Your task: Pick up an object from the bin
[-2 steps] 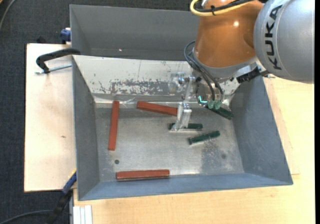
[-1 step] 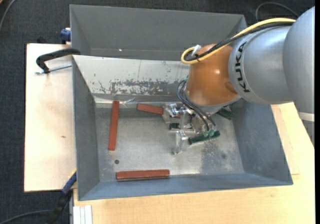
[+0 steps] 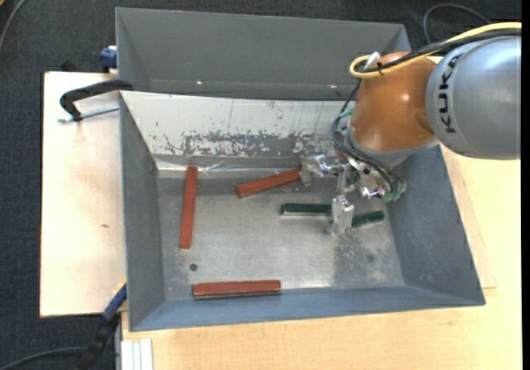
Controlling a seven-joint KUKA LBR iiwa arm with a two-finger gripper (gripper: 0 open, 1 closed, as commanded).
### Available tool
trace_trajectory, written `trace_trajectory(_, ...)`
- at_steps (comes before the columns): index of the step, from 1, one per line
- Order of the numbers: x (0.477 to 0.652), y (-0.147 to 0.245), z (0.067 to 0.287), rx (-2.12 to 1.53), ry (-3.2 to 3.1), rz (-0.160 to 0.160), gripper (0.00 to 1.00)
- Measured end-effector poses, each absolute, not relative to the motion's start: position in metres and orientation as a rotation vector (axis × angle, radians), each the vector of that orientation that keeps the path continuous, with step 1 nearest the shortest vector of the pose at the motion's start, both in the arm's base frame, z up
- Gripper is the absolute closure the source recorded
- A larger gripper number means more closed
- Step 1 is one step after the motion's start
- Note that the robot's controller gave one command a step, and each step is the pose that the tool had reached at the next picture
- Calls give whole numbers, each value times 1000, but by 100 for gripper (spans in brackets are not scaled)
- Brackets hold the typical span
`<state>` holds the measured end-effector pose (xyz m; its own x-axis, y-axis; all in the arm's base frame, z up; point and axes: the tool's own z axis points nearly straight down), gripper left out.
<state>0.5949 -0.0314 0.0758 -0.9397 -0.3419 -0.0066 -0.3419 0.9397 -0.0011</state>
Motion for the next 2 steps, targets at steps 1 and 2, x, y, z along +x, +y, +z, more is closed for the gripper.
trace_trajectory(1,595,-31,76,-545,3088,1,100)
trace_trajectory(2,582,-47,237,-732,3044,-3,100)
